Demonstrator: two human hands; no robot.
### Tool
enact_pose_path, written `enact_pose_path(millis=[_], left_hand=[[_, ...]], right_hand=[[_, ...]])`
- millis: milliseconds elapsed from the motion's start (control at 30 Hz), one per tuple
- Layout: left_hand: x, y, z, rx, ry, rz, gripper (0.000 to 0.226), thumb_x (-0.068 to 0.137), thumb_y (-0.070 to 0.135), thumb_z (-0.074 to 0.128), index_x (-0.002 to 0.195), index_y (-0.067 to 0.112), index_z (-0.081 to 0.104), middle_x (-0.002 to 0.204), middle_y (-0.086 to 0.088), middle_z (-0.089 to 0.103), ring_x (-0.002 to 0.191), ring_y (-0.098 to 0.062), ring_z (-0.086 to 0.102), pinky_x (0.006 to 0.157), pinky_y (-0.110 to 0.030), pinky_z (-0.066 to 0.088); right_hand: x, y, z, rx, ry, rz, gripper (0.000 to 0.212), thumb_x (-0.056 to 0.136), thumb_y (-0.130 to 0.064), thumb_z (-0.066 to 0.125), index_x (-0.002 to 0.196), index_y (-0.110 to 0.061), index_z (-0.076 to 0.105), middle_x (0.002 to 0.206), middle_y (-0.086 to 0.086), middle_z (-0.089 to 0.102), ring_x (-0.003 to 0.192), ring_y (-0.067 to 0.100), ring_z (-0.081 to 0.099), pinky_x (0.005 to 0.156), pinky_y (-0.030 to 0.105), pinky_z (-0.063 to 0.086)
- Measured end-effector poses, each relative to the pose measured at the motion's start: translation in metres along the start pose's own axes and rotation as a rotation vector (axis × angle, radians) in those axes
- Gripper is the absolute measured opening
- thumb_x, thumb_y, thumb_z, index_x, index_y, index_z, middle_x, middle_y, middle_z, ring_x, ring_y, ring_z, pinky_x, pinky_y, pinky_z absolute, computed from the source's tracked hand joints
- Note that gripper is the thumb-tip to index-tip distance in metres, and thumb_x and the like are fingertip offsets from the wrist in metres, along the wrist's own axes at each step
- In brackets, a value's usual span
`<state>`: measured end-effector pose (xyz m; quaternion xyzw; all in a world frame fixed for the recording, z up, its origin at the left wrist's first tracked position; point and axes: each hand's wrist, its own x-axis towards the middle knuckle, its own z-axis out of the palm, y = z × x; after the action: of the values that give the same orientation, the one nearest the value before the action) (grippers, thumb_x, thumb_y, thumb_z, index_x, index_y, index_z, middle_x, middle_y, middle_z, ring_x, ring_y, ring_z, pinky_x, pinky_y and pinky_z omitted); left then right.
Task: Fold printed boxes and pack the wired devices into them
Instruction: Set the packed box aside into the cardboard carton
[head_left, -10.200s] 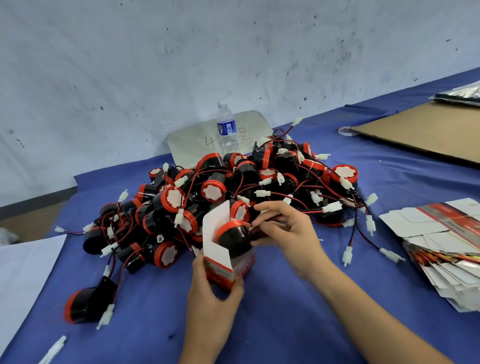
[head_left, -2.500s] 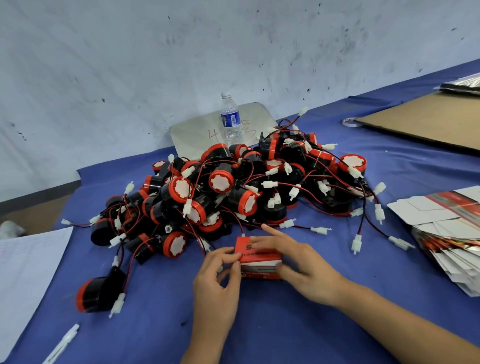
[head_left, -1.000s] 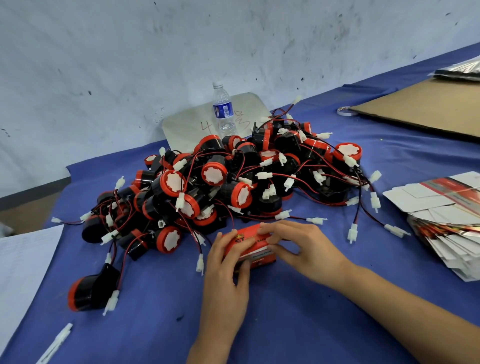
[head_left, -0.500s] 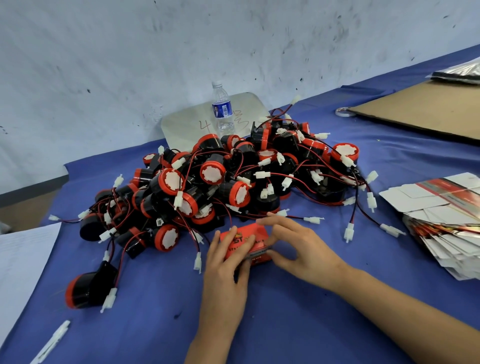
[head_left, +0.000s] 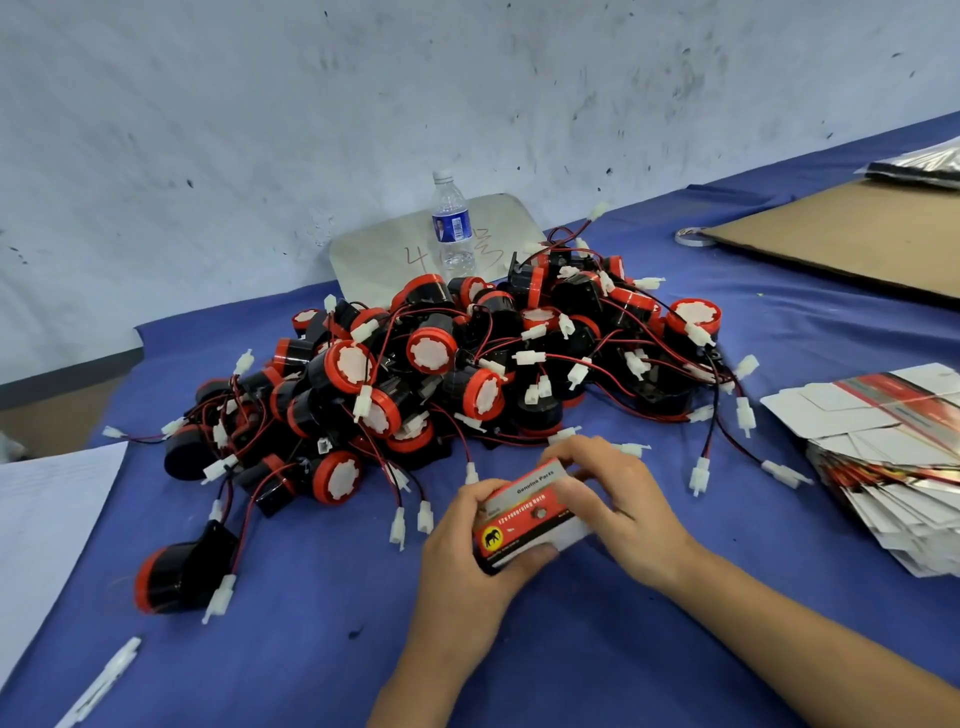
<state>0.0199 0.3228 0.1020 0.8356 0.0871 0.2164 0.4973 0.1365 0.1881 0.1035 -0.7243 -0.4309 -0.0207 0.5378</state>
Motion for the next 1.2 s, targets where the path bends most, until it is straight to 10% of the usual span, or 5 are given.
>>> enact_pose_path(millis=[500,667,900,1033,1200], left_hand=[[-0.005,0.009,0.017,-0.211,-0.042,-0.085,0.044,0.057,0.058,0.075,0.097,0.049,0.057,0.093,0.013,0.068,0.079,-0.008,0.065,0.065,-0.021,0.052],[-0.004,0.007,0.016,-0.187,-0.039,-0.046,0.056,0.059,0.052,0.078,0.106,0.055,0.048,0.105,0.025,0.064,0.091,-0.002,0.066,0.071,-0.018,0.053],[-0.007,0.002,0.012,-0.225,0.097,0.055,0.058,0.06,0.037,0.083,0.106,0.053,0.052,0.104,0.03,0.063,0.09,0.006,0.064,0.069,-0.01,0.051],[-0.003,-0.015,0.023,-0.296,0.023,0.032,0.081,0.051,0.012,0.079,0.121,0.041,0.05,0.102,0.012,0.067,0.094,0.006,0.063,0.081,-0.018,0.053],[0.008,-0.04,0.03,-0.253,-0.011,0.041,0.083,0.068,-0.005,0.074,0.109,0.064,0.053,0.088,0.004,0.07,0.088,-0.011,0.068,0.082,-0.021,0.055]], right_hand=[[0.001,-0.006,0.009,0.053,0.135,0.142,0.038,0.082,-0.073,0.036,0.065,-0.041,0.046,0.055,-0.005,0.046,0.05,0.006,0.039,0.049,0.032,0.034],[0.0,-0.005,0.0,0.257,0.064,0.062,0.07,0.074,-0.085,0.044,0.091,-0.018,0.054,0.073,-0.004,0.055,0.066,0.01,0.052,0.059,0.026,0.043],[-0.019,-0.021,-0.012,0.282,-0.046,0.132,0.058,0.066,-0.035,0.083,0.112,-0.023,0.05,0.099,-0.015,0.059,0.097,0.007,0.062,0.078,0.023,0.05],[-0.041,-0.039,-0.05,0.318,0.254,0.18,0.052,0.059,-0.035,0.081,0.095,-0.019,0.047,0.079,-0.015,0.059,0.072,0.003,0.055,0.065,0.019,0.043],[-0.056,-0.073,-0.162,1.287,0.721,0.216,0.069,0.06,-0.002,0.083,0.123,0.002,0.055,0.124,0.023,0.062,0.116,0.036,0.059,0.084,0.043,0.057]])
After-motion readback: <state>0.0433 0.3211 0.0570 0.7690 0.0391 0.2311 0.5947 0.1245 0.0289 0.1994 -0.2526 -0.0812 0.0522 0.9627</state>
